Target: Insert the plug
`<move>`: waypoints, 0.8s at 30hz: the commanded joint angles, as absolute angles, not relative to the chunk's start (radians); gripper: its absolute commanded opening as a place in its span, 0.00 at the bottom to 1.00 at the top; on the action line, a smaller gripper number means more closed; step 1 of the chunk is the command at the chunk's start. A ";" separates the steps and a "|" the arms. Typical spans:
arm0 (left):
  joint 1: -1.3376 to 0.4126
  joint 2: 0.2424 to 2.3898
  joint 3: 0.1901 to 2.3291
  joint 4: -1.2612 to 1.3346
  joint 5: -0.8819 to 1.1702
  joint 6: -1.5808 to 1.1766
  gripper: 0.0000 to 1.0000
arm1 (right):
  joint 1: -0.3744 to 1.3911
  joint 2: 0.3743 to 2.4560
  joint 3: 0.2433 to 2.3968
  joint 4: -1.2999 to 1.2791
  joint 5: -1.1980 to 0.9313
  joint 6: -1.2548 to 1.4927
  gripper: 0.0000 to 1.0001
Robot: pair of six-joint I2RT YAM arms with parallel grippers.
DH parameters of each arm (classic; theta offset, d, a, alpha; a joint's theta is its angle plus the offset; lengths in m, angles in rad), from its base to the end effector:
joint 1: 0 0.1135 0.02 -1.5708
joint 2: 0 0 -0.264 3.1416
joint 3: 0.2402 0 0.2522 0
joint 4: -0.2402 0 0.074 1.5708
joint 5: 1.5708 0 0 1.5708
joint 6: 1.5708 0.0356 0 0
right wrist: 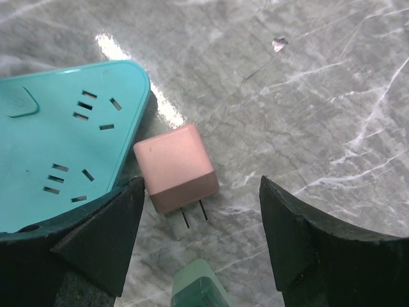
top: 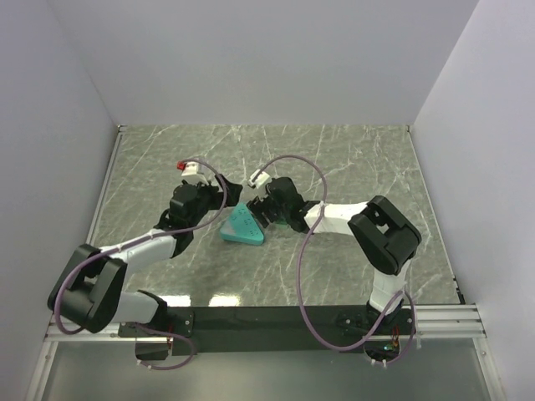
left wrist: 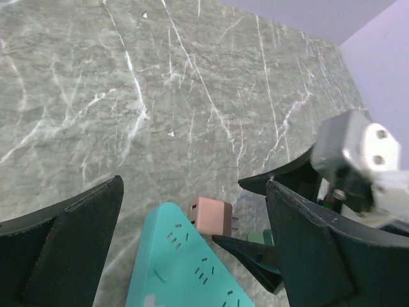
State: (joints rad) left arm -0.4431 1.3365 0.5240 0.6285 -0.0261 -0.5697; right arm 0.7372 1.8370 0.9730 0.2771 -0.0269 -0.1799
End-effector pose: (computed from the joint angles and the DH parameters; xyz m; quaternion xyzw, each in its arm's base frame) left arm 0.2520 -0.1186 0.2137 -0.0570 0.7669 -0.3012 0.5638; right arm 0.2847 0.2598 0.1602 -0.3958 0.7875 0.1413 0.4508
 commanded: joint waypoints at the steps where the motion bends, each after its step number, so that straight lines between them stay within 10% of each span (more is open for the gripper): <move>1: -0.448 1.263 0.497 0.588 -0.064 -0.537 1.00 | 0.736 1.850 1.035 0.218 -0.037 -0.218 0.79; 18: -0.446 1.131 0.445 0.571 -0.043 -0.512 0.99 | 0.746 1.948 1.161 0.133 -0.129 -0.261 0.72; 24: -0.446 1.109 0.434 0.580 -0.012 -0.500 0.99 | 0.747 1.999 1.215 0.091 -0.179 -0.255 0.47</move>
State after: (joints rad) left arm -0.4431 1.1381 0.4442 0.5503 -0.0444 -0.5308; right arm 0.7418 1.9663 1.1568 0.1238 -0.1375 -0.2481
